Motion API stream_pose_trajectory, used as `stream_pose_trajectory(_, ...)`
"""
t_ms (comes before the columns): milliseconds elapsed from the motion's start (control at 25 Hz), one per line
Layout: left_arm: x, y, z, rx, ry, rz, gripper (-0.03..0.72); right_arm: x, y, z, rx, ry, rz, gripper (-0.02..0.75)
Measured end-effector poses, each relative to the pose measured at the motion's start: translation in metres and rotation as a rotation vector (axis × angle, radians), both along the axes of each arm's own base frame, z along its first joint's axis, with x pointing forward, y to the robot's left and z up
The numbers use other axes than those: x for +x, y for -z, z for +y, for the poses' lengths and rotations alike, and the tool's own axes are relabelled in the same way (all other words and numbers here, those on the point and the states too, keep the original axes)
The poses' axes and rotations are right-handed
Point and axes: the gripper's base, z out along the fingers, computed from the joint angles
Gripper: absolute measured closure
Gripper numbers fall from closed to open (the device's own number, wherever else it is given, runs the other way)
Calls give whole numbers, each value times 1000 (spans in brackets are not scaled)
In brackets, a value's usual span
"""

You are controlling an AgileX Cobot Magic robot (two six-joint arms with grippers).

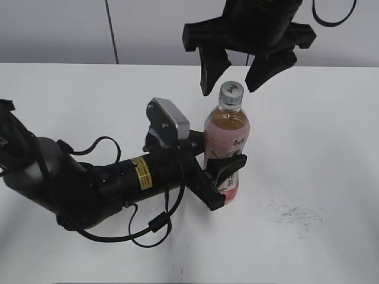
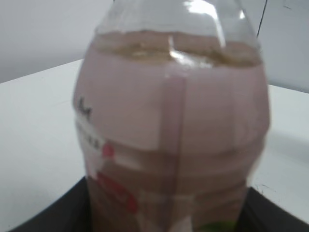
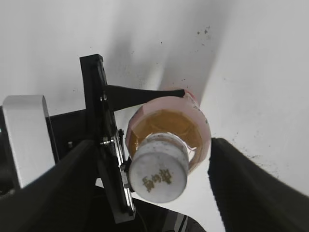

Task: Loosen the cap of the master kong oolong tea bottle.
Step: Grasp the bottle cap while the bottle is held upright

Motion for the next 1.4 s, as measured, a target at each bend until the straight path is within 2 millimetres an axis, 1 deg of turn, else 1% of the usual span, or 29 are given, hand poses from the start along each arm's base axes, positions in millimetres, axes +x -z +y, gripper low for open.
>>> stream_pose_trajectory(80,0,0,0,0,0,0,307,-1,5,-1,-10,1,14,209)
stream_pose_trajectory(200,0,0,0,0,0,0,307,-3,10,-2,-22,1,30,258)
stream_pose_trajectory(440,0,0,0,0,0,0,307,-3,11,-2,-24,2,33,405)
stream_pose_trajectory(560,0,0,0,0,0,0,307,-3,11,-2,-24,2,34,454)
stream_pose_trajectory(800,0,0,0,0,0,0,307,-3,10,-2,-26,-21,27,456)
stream_pose_trajectory(920,0,0,0,-1,2,-1,307,-4,8,-3,-37,-96,5,458)
stream_pose_trajectory(1080,0,0,0,0,2,-1,307,-8,-3,-6,-46,-221,-49,465)
stream_pose_trajectory(1200,0,0,0,0,2,0,307,-8,-6,-6,-56,-302,-80,465)
stream_pose_trajectory(1280,0,0,0,0,2,-1,307,-8,-8,-6,-58,-322,-91,465)
stream_pose_trajectory(1400,0,0,0,0,2,-1,307,-8,-14,-8,-66,-306,-112,465)
